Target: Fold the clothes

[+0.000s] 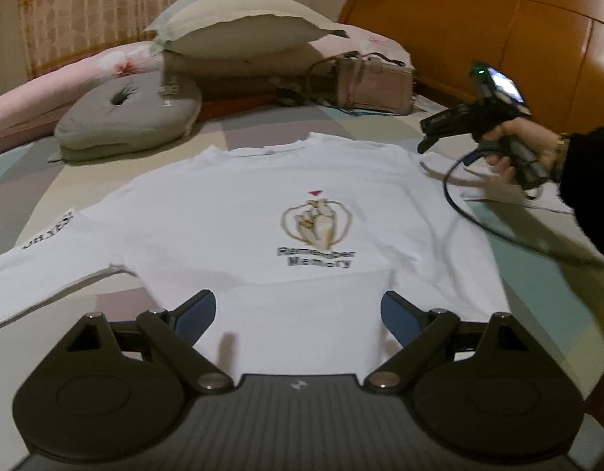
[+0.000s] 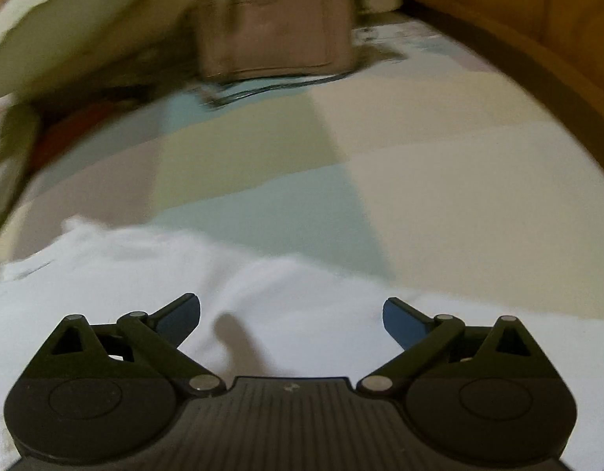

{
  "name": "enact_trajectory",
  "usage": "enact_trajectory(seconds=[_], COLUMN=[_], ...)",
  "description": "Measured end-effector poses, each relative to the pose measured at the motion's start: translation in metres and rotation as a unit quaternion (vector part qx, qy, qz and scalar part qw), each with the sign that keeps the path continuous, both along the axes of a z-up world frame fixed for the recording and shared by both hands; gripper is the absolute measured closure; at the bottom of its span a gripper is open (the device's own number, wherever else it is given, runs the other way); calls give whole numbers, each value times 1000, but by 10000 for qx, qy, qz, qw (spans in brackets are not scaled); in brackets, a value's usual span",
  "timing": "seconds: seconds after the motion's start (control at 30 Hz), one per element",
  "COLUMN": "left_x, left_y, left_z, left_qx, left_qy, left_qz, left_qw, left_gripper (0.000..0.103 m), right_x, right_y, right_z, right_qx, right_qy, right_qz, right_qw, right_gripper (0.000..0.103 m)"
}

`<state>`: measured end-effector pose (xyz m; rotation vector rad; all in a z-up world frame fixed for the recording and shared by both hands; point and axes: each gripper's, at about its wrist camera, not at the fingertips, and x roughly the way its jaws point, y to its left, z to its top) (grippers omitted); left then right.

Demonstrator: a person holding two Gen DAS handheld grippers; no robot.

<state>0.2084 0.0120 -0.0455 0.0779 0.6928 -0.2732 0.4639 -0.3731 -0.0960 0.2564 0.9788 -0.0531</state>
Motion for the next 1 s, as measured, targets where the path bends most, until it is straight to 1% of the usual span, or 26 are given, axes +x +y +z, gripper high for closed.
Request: enact_trajectory(seconds=[0.03,0.13,0.17,0.2,0.23,0.43,0.47,0.5,0.57,0.6,0.67,0.77,0.8,0.97,1.0], left_x=[0,0,0,-1,-2,-7,-8,-8,-7,-6,-3,1,2,8,10], left_y=[3,13,16,19,22,41,45,50,58,60,63,67,68,74,75], left_z=[0,-2,-3,-3,-3,-1,-2,-2,-5,-7,-10,-14,-16,-21,-22], left_qx=[-11,-33,-29,-12,11,132,110,73,-15,-37,-68,-137,-163,-240,-269], left_qy=[0,20,30,37,43,9,-3,-7,16,22,22,21,17,-20,-16], left_qz=[44,158,190,219,248,406,425,440,492,511,543,537,518,559,588], left_qw=[10000,9999,9998,9998,9997,9991,9990,9990,9988,9987,9985,9985,9985,9981,9979], left_gripper=[12,12,12,12,12,12,12,11,11,11,11,11,11,11,11], right_x=[-1,2,4,8,14,63,63,59,52,53,58,72,76,108,112], right_y=[10,45,55,64,69,67,68,69,74,78,92,115,118,125,125], right_z=[0,-11,-15,-21,-24,-19,-10,0,16,19,15,-6,-12,-25,-25], right_qx=[59,-85,-231,-558,-775,-812,-684,-408,438,819,1220,1119,1047,847,833], right_qy=[62,261,268,164,78,-220,-275,-378,-532,-453,-254,-14,-62,-874,-979], right_qz=[146,542,637,660,654,283,235,314,650,831,1087,1276,1264,1288,1278], right_qw=[9999,9981,9973,9961,9948,9961,9970,9980,9955,9921,9862,9855,9864,9842,9834], right_gripper=[1,0,0,0,0,1,1,1,0,0,0,0,0,0,0])
